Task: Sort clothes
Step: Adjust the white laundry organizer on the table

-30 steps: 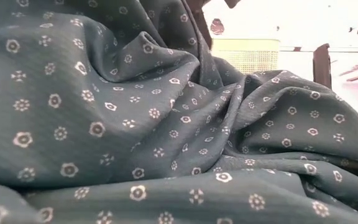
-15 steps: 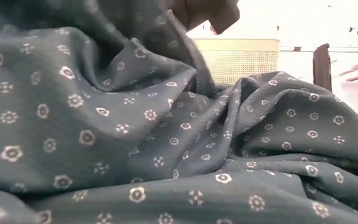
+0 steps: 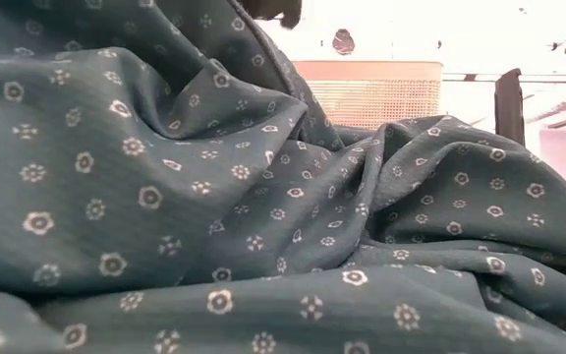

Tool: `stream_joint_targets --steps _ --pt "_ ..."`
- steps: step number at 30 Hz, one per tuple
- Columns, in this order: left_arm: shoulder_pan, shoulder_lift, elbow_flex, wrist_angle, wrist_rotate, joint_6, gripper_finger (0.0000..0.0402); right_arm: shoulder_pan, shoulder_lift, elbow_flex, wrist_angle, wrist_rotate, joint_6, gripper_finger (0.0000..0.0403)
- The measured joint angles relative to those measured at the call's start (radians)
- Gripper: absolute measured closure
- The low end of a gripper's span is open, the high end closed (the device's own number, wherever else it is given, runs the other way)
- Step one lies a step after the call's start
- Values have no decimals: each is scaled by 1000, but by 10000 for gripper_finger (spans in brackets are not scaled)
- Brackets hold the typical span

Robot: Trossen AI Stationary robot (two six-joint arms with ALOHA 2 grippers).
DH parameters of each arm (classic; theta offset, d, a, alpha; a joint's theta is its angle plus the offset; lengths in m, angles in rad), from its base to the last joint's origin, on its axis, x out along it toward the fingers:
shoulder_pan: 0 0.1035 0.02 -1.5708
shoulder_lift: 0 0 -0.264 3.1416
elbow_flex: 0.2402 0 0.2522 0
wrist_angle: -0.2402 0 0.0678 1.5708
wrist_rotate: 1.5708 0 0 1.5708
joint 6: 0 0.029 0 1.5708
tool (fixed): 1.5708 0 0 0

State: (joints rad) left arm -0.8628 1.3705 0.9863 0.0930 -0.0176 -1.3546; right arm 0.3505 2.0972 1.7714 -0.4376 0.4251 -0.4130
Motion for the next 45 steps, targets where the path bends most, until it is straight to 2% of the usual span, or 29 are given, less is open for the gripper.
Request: stream_joint_targets --steps 5,8,10,13,20,24,28,35,40,45 --pt "67 0 0 85 -41 194 379 -5 -213 0 -340 -21 130 403" --pt "83 0 0 169 -44 236 379 -9 -319 0 -447 -224 148 403" --pt "80 -1 0 195 -38 235 379 -11 -347 1 -455 -349 161 403" --pt "64 -1 0 184 -12 211 379 -16 -332 -2 -433 -438 128 403" --pt "13 -1 -1 96 14 -9 379 -24 -156 -52 -213 -451 -90 391" --pt "-27 0 -1 35 15 -109 379 -18 -34 -51 5 -448 -152 375" --pt "-52 0 -1 21 -5 -164 379 2 51 -26 156 -378 -204 341" --pt "-56 0 -1 30 -27 -211 379 18 111 5 176 -241 -187 233" --pt "-57 0 -1 29 -36 -210 379 20 111 5 157 -248 -179 171" --pt "-57 0 -1 27 -36 -189 379 20 117 6 181 -356 -207 159"
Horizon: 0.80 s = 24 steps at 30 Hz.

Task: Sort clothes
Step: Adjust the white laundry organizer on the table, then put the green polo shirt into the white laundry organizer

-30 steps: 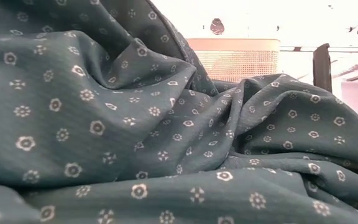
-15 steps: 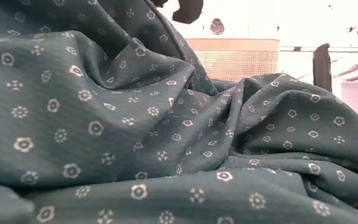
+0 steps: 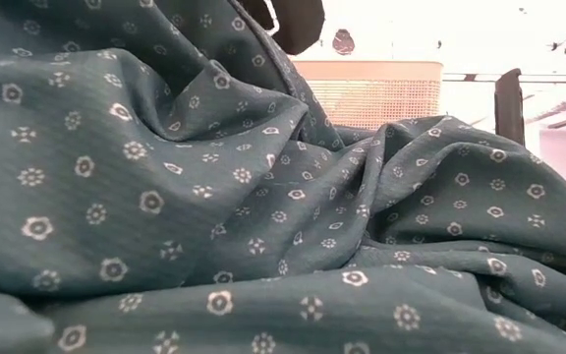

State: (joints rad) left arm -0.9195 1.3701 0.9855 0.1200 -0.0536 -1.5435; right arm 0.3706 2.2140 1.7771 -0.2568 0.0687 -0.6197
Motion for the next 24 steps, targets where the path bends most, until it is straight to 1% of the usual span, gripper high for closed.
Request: stream_joint_targets --steps 4,10,12,13,15,17,18,21,24 --pt "0 0 0 -1 0 5 379 -3 37 0 64 4 -6 182" --pt "0 0 0 -2 0 8 379 -11 73 0 97 17 4 242" --pt "0 0 0 -2 0 8 379 -11 73 0 115 56 -12 265" --pt "0 0 0 -2 0 8 379 -11 73 0 129 85 -14 281" --pt "0 0 0 0 -2 9 379 -10 65 0 130 135 -9 325" --pt "2 0 0 11 -25 30 379 -11 41 0 100 166 28 376" --pt "5 0 0 28 -38 51 379 -13 22 0 82 171 53 389" --pt "21 0 0 105 -81 148 379 -23 -48 0 28 173 161 397" --pt "36 -5 1 144 -108 240 379 -39 -121 0 -28 169 209 402"
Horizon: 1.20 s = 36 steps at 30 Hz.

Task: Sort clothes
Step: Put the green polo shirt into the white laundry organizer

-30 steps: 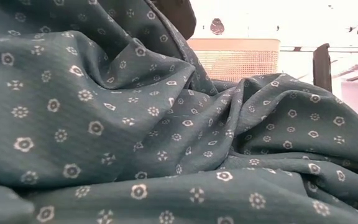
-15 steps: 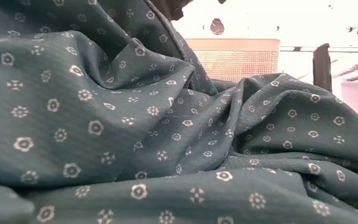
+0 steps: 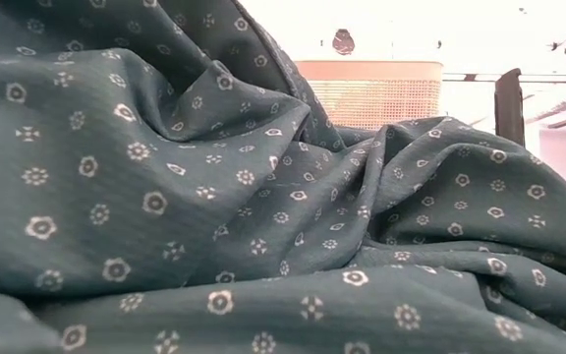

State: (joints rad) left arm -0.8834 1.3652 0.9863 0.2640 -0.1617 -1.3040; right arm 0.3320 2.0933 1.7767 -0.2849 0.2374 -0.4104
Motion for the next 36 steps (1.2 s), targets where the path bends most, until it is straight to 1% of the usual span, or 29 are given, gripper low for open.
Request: stream_joint_targets --steps 2,5,7,9,11,15,16,18,21,25,27,29,31,36 --pt "5 -7 0 2 -11 37 379 -10 -56 0 -24 -11 20 402" --pt "0 -12 0 13 -18 49 379 -29 -137 5 -131 -107 50 401" --pt "-11 -12 0 6 -9 26 379 -39 -151 5 -223 -194 77 401" --pt "-20 -12 0 -11 11 5 379 -46 -129 2 -289 -240 66 400" --pt "-23 -12 0 -22 19 2 379 -46 -83 -1 -301 -239 21 393" --pt "-20 -12 0 -19 15 0 379 -22 31 -1 -215 -232 -131 358" --pt "-19 -12 0 -18 15 -7 379 -11 55 -1 -192 -215 -148 345" --pt "-19 -12 0 -19 17 -35 379 12 86 -2 -148 -141 -149 315" --pt "-21 -12 0 -18 19 -52 379 38 100 -1 -89 -61 -177 264" --pt "-21 -12 0 -8 19 -53 379 50 117 -1 24 -54 -203 201" --pt "-19 -12 0 -9 19 -66 379 48 122 0 50 -89 -205 181" --pt "-19 -12 0 -11 21 -78 379 43 129 1 45 -91 -195 173" --pt "-18 -12 0 -10 23 -78 379 38 143 0 43 -99 -188 173" --pt "-14 -12 0 -8 25 -79 379 32 177 0 91 -111 -202 193"
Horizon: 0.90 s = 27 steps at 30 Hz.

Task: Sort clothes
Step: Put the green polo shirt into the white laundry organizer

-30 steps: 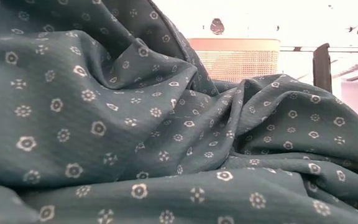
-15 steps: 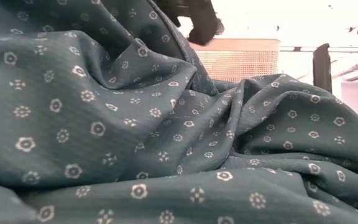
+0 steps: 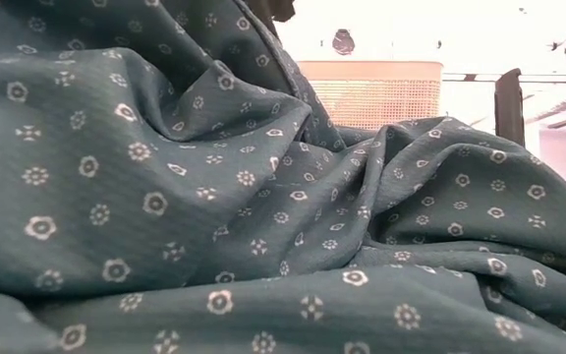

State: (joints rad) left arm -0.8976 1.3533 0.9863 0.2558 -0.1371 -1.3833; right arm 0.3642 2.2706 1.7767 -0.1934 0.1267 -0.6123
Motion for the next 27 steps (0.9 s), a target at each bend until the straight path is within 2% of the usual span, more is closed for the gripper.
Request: stream_joint_targets --steps 4,8,9,14,18,23,27 --pt "1 0 0 -2 2 -26 379 -3 9 -1 10 24 -9 243" --pt "1 0 0 -1 2 -25 379 -3 -5 0 22 27 10 367" --pt "1 0 0 -2 2 -25 379 -3 -10 0 21 27 17 384" --pt "1 0 0 -2 -12 -15 379 -2 -33 0 29 27 86 401" --pt "1 0 0 50 -74 48 379 -5 -112 0 -88 45 130 402" --pt "36 -5 0 245 -176 333 379 -17 -304 0 -341 92 163 403" --pt "103 -27 0 393 -210 569 379 -22 -502 0 -515 161 208 403"
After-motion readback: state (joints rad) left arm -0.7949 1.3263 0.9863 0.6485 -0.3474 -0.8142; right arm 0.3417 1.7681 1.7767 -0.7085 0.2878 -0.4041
